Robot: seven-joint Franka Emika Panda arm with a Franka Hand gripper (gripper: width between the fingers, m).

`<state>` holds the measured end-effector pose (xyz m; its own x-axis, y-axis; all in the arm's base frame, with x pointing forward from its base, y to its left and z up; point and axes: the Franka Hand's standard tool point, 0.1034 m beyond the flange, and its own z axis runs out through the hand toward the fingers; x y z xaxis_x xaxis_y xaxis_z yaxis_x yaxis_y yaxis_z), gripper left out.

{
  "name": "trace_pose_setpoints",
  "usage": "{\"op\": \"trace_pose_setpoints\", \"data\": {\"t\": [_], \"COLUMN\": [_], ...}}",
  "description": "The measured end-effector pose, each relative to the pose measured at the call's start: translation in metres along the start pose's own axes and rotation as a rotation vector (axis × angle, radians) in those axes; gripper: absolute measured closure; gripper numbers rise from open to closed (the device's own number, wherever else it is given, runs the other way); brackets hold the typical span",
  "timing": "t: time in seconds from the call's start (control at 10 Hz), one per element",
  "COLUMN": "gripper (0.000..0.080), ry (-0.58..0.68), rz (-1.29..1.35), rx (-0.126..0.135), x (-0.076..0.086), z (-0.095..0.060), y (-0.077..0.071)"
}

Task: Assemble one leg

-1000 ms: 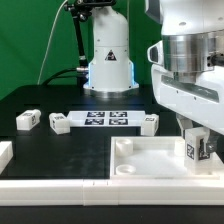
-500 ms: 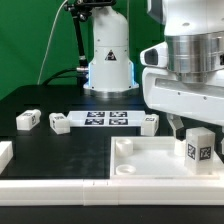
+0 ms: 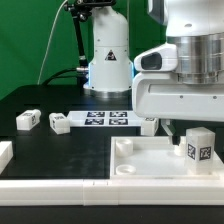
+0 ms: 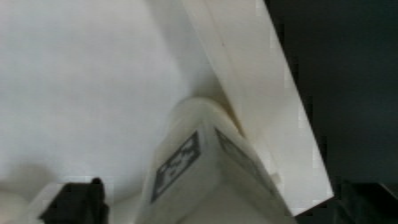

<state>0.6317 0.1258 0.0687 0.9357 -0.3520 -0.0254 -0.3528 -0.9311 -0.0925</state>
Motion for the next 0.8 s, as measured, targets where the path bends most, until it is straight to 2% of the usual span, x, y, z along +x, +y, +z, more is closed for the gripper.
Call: {"op": "trace_pose_setpoints", "data": {"t": [0.4, 0.7, 0.8], "gripper": [0.0151, 0.0151, 0.0291], "ry": [0.003, 0.003, 0.003], "rz": [-0.35, -0.382, -0.382], "rx": [-0.01, -0.011, -0.011], "x": [0.0024, 0.0027, 0.0027], "z": [-0.0003, -0.0002, -0.0002], "y": [0.0041, 0.0047, 0.0048]}}
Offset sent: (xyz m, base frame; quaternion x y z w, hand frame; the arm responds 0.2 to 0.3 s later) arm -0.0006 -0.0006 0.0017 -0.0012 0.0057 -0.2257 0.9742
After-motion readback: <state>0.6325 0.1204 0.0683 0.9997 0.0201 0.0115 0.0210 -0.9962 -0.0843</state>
